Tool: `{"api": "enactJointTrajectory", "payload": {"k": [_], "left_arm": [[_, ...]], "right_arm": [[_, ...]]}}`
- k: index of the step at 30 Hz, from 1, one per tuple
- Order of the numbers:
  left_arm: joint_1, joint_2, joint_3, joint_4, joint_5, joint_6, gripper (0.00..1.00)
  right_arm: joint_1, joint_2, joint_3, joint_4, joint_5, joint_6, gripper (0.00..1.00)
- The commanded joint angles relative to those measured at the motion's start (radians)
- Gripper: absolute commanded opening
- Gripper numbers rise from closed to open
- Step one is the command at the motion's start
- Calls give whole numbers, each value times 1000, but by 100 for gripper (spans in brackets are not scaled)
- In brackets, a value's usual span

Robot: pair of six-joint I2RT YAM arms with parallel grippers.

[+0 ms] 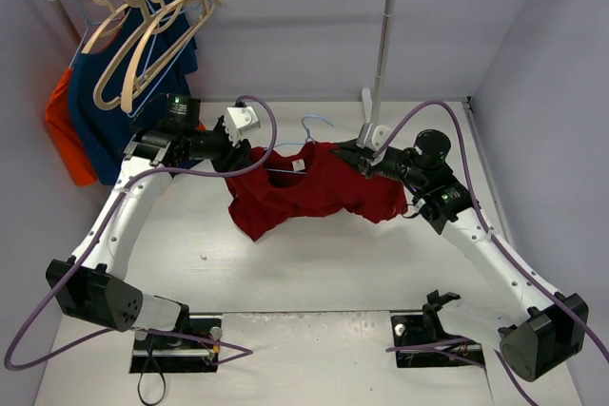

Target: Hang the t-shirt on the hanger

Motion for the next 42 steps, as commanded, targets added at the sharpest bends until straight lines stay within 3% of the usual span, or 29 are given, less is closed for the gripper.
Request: {"api": "enactJointTrajectory", "payload": {"k": [1, 4, 12, 42], "left_arm": [[9, -19, 11, 123, 84, 39, 39], [9, -20, 0, 143, 119, 34, 28], [9, -17, 3, 128, 222, 38, 22], [7, 14, 57, 107, 388, 18, 22]], "right_arm": [[-7, -14, 61, 95, -36, 12, 0], [-7, -12, 61, 93, -39, 12, 0], [-7, -9, 62, 93, -42, 12, 0], [-7, 6, 75, 96, -57, 18, 0]]}}
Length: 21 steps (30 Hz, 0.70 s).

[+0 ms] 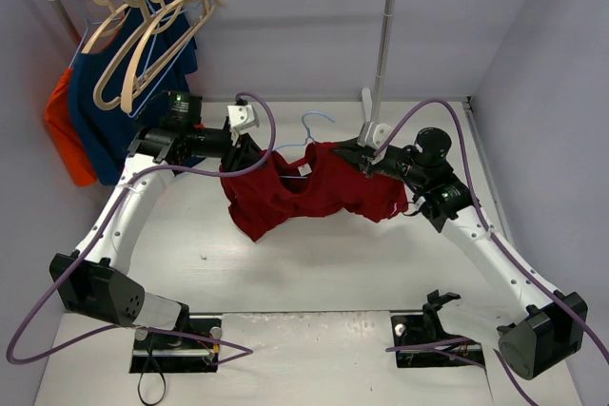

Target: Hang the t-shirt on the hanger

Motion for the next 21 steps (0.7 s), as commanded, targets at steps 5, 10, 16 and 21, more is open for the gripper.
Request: {"api": "enactJointTrajectory", "payload": {"k": [5, 10, 16, 21], "left_arm": [[0, -4, 82, 43, 97, -6, 22], [-2, 0, 92, 57, 112, -19, 22], [-8, 10, 82, 60, 118, -22, 22], [-11, 0, 69, 63, 114, -8, 0]], "right_arm": [[-1, -2, 64, 100, -33, 16, 0], [-1, 0, 64, 100, -33, 14, 0], [-1, 4, 63, 103, -33, 16, 0], [-1, 4, 61, 99, -20, 13, 0]]}}
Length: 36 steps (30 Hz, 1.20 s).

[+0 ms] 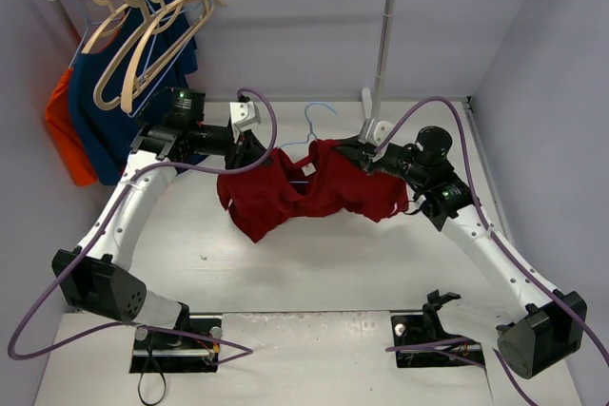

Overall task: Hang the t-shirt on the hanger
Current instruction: Place the T-shirt on the hanger, then place the hanger at the clothesline.

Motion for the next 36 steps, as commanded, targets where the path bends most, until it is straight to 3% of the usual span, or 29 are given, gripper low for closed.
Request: {"api": "enactJointTrajectory", "payload": {"k": [1, 6, 9, 10, 16, 21, 28, 31, 36], "left_arm": [[-8, -32, 27, 90, 35, 5, 0], [-5, -113, -69, 274, -41, -68, 0], [-2, -142, -103, 325, -79, -99, 0], [-2, -147, -108, 340, -87, -107, 0], [9, -184, -154, 421, -151, -148, 0], [11, -226, -180, 545, -218, -231, 0], [11, -344, -268, 849, -468, -421, 0], [11, -355, -209, 863, -544, -447, 0], [11, -320, 37, 779, -679, -452, 0]], "right_arm": [[1, -3, 57, 97, -21, 10, 0], [0, -2, 78, 5, 61, -42, 9], [1, -8, 87, -35, 113, -56, 27], [1, -14, 87, -43, 128, -59, 37], [1, -28, 133, -147, 229, -92, 60], [1, -71, 147, -158, 269, -72, 68], [1, -143, 152, -101, 369, -17, 71], [1, -187, 135, -63, 409, 11, 72], [1, -220, 129, -43, 444, 23, 72]]}}
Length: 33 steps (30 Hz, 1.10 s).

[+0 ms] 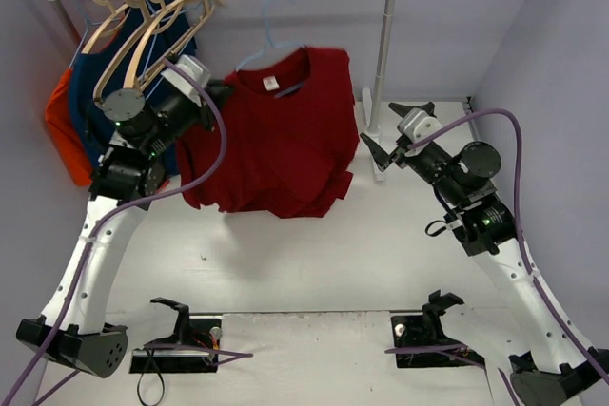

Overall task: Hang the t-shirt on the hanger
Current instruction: Place the hanger at the clothesline.

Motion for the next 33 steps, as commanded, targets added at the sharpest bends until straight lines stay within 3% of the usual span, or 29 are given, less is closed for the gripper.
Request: {"api": "enactJointTrajectory", "payload": {"k": [1, 6, 11, 18, 20, 28, 33], "left_arm": [[7, -7, 208, 130, -126, -33, 0], [7, 23, 429, 58, -166, -25, 0], [7, 42, 528, -101, -123, -17, 0], [7, 34, 477, -221, -160, -37, 0], [7, 51, 468, -255, -232, -45, 0], [7, 95, 393, -161, -378, -103, 0], [7, 189, 454, -146, -441, -103, 0]], "right_arm": [[4, -13, 28, 116, 50, 26, 72], [4, -26, 22, 123, 56, 30, 72], [2, -37, 17, 131, 54, 37, 72], [2, -28, 9, 140, 37, 57, 72], [4, -26, 6, 142, 34, 59, 72], [4, -2, 2, 143, 18, 69, 72], [2, 7, -3, 152, 7, 79, 71]]}}
